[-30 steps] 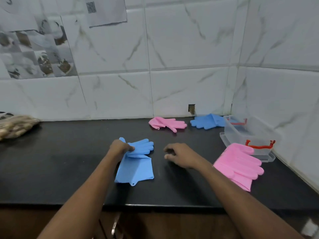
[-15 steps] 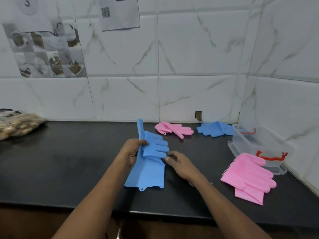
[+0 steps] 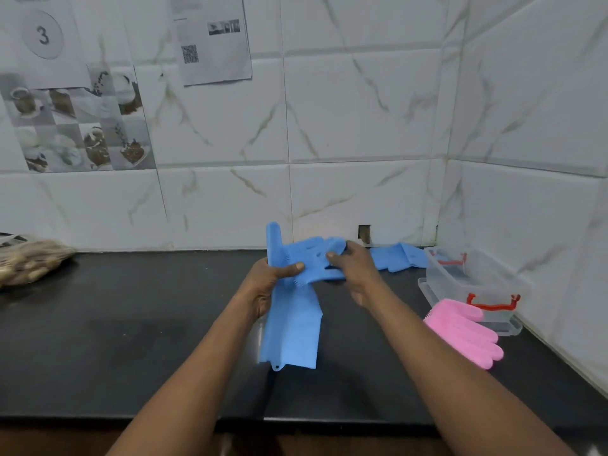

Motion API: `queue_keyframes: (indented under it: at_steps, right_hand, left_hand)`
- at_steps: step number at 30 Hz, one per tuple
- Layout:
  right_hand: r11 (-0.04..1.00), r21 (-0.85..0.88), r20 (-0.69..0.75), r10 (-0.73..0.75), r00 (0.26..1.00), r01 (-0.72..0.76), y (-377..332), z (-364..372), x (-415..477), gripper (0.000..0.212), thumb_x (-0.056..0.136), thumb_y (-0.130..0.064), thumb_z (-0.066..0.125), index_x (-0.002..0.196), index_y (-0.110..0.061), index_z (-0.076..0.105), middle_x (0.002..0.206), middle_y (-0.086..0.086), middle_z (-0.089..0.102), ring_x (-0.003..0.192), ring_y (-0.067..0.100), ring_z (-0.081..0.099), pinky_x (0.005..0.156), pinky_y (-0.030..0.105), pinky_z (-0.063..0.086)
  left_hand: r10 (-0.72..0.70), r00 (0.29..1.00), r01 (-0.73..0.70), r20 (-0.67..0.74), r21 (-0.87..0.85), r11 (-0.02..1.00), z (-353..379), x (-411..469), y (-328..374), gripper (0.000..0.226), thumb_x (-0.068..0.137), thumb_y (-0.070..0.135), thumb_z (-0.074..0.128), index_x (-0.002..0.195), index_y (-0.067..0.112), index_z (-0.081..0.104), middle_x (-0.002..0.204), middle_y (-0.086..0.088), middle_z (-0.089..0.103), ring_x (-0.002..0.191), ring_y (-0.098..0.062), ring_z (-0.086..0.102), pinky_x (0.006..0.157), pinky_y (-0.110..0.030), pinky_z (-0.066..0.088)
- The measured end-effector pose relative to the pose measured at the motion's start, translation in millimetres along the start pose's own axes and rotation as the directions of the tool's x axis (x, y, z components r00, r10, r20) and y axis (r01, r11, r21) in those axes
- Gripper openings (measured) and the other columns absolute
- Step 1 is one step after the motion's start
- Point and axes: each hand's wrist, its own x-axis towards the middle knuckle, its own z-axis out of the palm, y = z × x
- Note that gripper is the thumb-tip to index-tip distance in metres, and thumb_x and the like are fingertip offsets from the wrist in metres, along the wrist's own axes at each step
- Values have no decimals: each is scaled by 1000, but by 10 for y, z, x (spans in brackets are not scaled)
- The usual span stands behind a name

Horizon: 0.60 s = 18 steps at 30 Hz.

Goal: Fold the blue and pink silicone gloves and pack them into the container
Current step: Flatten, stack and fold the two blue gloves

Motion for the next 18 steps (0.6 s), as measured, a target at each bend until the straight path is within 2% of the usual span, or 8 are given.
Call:
queue_keyframes:
  at_steps: [3,5,8,10,12,15,18]
  right_hand:
    - [974,-178,42,-135,990,141,-439,-115,95,14,87,1,59,92,-10,65,88,11,71,74,20,70,60,29,54]
    - [951,-260,102,-146,984,168,-679,-180,125,16,87,2,59,100,-6,64,88,11,70,73,21,68,62,30,54]
    - [869,-436,190,-164,968,233,-942,-215,119,19,87,2,59,106,4,62,83,14,64,69,18,62,58,25,49]
    - [824,-506,198,-177,964,255,-1043,-187,92,16,87,0,60,101,7,64,74,11,58,59,11,55,48,18,42]
    - [820,-517,182,-177,967,247,-1089,-147,66,10,84,1,60,91,6,65,69,7,56,57,12,53,50,21,42]
    - [780,-577,130,-202,971,240,-1110,-101,43,3,79,1,61,78,4,63,67,8,52,60,18,47,56,27,39]
    - [787,-585,38,-215,976,196,-1177,-63,53,12,79,3,61,88,5,68,80,14,64,67,21,62,51,25,49]
  left_hand:
    - [1,999,-2,32,42,999,-47,2,97,44,75,15,80,115,0,68,114,-22,70,98,-36,70,84,-44,58]
    - [10,995,-16,98,61,998,-77,4,154,44,79,24,78,115,1,69,116,-19,70,104,-33,69,87,-41,58]
    - [19,978,-62,210,200,978,-62,17,319,49,78,38,77,115,6,70,117,-14,71,110,-29,67,94,-40,55]
    - [33,972,-102,231,293,951,9,26,483,45,75,35,79,110,8,72,114,-12,72,108,-28,67,90,-38,56]
    - [65,963,-165,261,384,908,113,44,638,35,77,25,79,107,9,73,109,-12,74,102,-27,70,82,-34,59]
    - [172,975,-222,142,537,814,239,120,802,22,73,11,79,93,3,74,93,-16,75,87,-29,72,77,-39,59]
    - [295,949,-182,-112,571,801,309,212,847,16,71,6,77,83,-3,70,80,-16,71,73,-27,65,71,-37,55]
